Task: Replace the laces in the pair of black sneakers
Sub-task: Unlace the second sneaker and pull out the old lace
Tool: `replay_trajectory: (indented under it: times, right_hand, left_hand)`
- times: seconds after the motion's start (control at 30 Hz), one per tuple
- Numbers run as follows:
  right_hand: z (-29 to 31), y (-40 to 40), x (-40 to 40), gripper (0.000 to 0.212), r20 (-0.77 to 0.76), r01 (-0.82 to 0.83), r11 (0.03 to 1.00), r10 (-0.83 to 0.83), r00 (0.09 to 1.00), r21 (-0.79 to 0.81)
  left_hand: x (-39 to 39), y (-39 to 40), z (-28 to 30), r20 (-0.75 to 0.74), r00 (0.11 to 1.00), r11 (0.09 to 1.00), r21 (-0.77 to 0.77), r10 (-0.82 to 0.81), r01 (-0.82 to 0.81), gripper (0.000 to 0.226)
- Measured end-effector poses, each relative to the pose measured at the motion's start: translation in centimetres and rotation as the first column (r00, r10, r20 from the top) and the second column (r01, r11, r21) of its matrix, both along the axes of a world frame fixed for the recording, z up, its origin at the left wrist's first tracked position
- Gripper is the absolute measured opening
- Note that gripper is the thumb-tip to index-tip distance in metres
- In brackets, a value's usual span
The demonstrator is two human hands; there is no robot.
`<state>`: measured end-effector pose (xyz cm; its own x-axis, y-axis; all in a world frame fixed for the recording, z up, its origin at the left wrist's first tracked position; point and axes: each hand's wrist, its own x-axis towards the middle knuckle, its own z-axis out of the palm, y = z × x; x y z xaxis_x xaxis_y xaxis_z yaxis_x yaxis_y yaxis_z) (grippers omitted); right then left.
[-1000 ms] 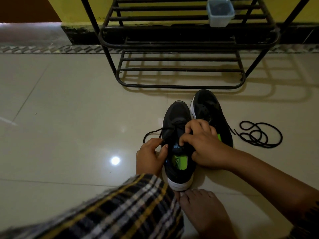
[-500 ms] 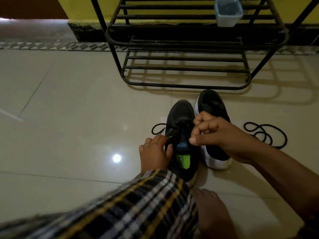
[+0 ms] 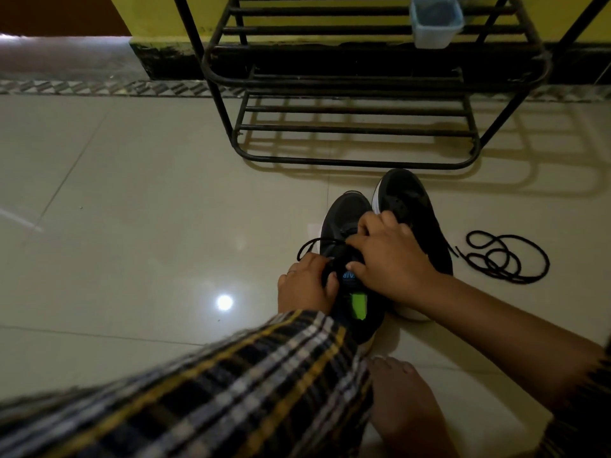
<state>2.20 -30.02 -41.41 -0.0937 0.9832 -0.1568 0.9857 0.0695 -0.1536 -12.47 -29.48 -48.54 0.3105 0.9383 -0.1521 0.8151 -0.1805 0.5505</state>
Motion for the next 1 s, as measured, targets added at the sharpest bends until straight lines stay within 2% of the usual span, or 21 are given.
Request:
replay_trajectory:
  times: [0.07,0.23,0.43,0.57,0.77,0.9,1.0]
  right_hand:
    - [-1.0,0.1,0.1,0.037,0.056,0.028,0.999,-0.028,0.998,0.017]
    - [-1.5,0.3,0.3,0.027,0.013,0.103,0.995,-0.103,0.995,0.007]
    - [-1.4,-0.1,0.4,0.041,0.085,0.126,0.991,-0.129,0.988,0.047]
    - [-1.9,-0.4,0.1,0.027,0.1,0.091,0.995,-0.095,0.99,0.049]
    - [-1.6,-0.4,0.7,0.014,-0.038,0.094,0.995,-0.094,0.995,0.013]
    - [-0.2,0.0,1.8,0.012,-0.2,0.122,0.987,-0.098,0.975,0.108]
    - [0.8,0.3,3.4,0.013,-0.123,0.106,0.975,-0.083,0.989,0.197]
  left_hand:
    - [0.0,-0.1,0.0,0.0,1.0,1.0,0.002,0.0,0.0,0.027]
    - [0.0,-0.4,0.1,0.052,0.999,1.0,-0.009,0.008,-0.007,0.042]
    - [-0.1,-0.4,0.1,0.085,0.996,1.0,-0.019,0.004,-0.003,0.041]
    - [-0.2,-0.6,-0.2,0.135,0.99,0.999,-0.037,0.035,-0.03,0.039]
    - [-0.3,-0.6,-0.3,0.156,0.987,0.999,-0.013,0.04,-0.038,0.047]
    - [-0.3,-0.5,-0.5,0.151,0.988,0.999,0.007,0.03,-0.031,0.047]
    - [-0.3,-0.5,-0.7,0.16,0.987,0.999,0.023,0.026,-0.03,0.058]
